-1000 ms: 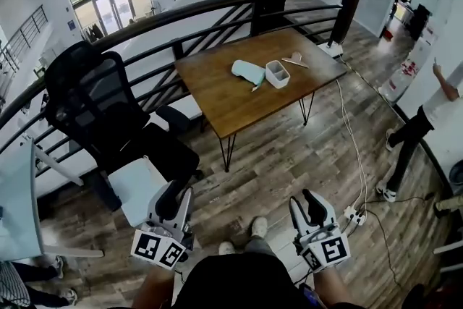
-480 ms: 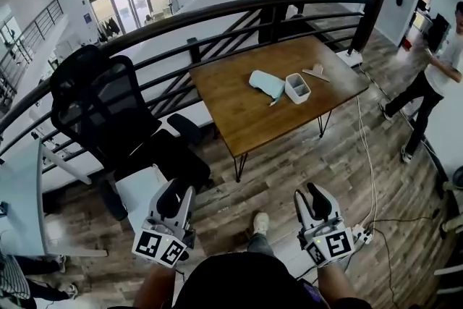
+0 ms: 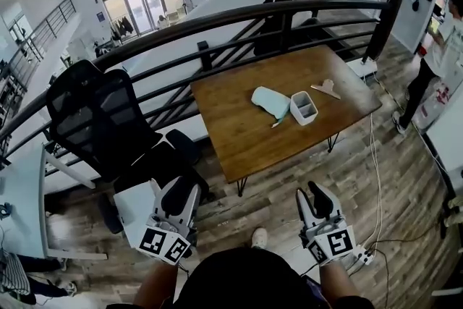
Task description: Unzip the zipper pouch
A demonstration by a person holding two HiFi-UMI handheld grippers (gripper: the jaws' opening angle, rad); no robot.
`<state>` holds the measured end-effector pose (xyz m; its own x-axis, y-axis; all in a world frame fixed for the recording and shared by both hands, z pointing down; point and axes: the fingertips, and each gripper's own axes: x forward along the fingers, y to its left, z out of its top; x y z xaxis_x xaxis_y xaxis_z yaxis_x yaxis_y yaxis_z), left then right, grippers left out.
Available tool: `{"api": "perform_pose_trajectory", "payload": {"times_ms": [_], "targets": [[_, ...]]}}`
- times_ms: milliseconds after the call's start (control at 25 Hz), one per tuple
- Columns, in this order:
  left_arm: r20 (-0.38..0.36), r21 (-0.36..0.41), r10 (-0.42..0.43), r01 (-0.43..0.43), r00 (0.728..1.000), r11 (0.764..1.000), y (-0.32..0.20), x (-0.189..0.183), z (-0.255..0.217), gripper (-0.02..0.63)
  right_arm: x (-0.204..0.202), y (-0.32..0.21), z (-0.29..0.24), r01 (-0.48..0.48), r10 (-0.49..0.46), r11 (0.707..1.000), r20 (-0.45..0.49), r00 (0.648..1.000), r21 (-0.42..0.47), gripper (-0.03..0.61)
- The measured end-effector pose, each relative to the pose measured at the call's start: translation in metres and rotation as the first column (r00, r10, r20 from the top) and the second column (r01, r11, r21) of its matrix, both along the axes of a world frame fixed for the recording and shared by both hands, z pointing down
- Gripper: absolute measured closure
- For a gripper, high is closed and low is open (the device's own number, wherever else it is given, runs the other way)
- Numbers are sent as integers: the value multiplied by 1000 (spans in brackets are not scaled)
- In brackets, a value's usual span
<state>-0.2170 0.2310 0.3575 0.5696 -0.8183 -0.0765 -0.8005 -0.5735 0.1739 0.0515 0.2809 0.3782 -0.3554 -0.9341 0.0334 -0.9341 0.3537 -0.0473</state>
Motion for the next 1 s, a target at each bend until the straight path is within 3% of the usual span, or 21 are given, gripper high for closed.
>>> {"api": "perform_pose_trajectory", "payload": {"times_ms": [480, 1000], "targets": [[3, -11, -19, 20, 1000, 1000, -50, 78, 6, 475, 75, -47, -2, 22, -22, 1000, 6, 1000, 1, 459], [30, -55, 67, -65, 997, 996, -92, 130, 21, 474, 120, -67, 14, -55, 56, 997, 21, 998, -54, 460]]}}
